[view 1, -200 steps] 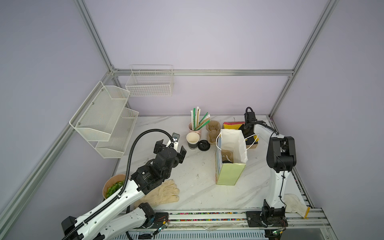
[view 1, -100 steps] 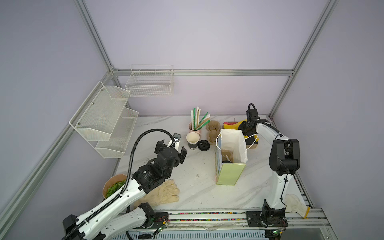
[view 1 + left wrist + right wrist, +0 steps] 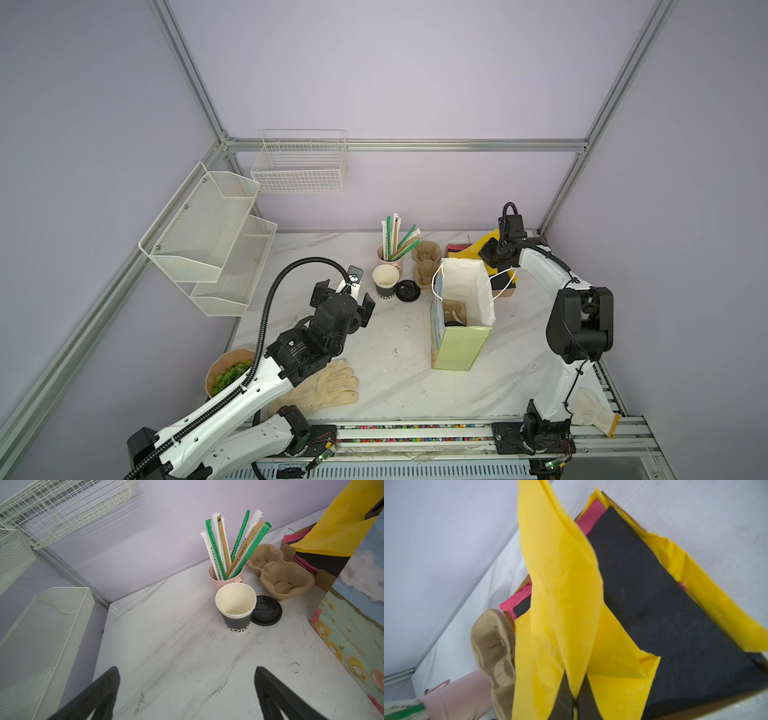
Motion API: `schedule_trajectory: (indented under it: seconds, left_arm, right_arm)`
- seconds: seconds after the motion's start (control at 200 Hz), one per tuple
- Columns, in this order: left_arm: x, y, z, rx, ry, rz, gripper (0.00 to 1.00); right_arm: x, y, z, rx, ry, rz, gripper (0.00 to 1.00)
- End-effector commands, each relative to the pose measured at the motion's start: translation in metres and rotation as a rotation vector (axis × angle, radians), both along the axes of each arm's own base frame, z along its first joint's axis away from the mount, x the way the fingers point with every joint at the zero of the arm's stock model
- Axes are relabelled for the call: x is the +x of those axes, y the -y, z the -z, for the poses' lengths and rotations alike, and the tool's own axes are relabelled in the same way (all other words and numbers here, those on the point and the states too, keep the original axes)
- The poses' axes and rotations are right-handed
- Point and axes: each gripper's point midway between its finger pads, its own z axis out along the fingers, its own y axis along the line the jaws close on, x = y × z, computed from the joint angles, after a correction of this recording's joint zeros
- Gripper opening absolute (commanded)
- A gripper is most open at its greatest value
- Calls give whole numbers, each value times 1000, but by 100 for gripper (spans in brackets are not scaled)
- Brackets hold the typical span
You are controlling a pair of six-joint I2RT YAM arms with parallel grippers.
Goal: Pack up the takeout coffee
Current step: 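Lift the yellow napkin up out of the box with the right gripper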
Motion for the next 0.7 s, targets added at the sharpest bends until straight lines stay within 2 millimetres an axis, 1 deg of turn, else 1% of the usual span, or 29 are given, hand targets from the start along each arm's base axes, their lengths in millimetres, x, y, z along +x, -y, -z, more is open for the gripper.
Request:
schedule_trajectory:
  seconds: [0.0, 0.09, 0.19, 0.265, 0.275, 0.295, 0.335, 0.4, 0.48, 0.525, 0.57, 0.635, 0.695]
  left_arm:
    - [-1, -1, 3, -15, 14, 5, 100]
    - [-3, -2, 1, -25, 19, 8, 100]
    - [-4, -1, -1, -34, 22, 16, 100]
    - [-4, -1, -1, -38, 21, 20, 100]
    - [-4, -1, -1, -40, 21, 20, 100]
    - [-5, 0, -1, -42, 21, 24, 100]
    - [-5, 0, -1, -46, 21, 27, 100]
    - [-6, 1, -2, -52, 22, 30, 100]
    - [-6, 1, -4, -60, 23, 35, 100]
    - [-7, 2, -4, -63, 21, 38, 100]
    - [-7, 2, -5, -67, 21, 39, 100]
    - [-8, 1, -6, -70, 24, 37, 100]
    - [-8, 0, -7, -75, 28, 36, 100]
  right_arm:
    - [-8, -1, -60, 23, 143, 18, 0]
    - [-23, 4, -94, 28, 211, 45, 0]
    - [-45, 7, -142, 45, 330, 51, 0]
    - [-68, 13, -181, 63, 416, 81, 0]
    - [-70, 13, -183, 64, 422, 81, 0]
    - [-80, 14, -199, 70, 463, 79, 0]
    - [-94, 15, -219, 79, 515, 76, 0]
    - [-115, 16, -247, 73, 587, 63, 0]
    - [-138, 11, -278, 75, 662, 7, 0]
    - [-149, 5, -290, 79, 692, -44, 0]
    - [-159, 3, -295, 67, 700, -69, 0]
    - [-173, -2, -294, 66, 696, -108, 0]
    - [-183, -3, -284, 49, 660, -121, 0]
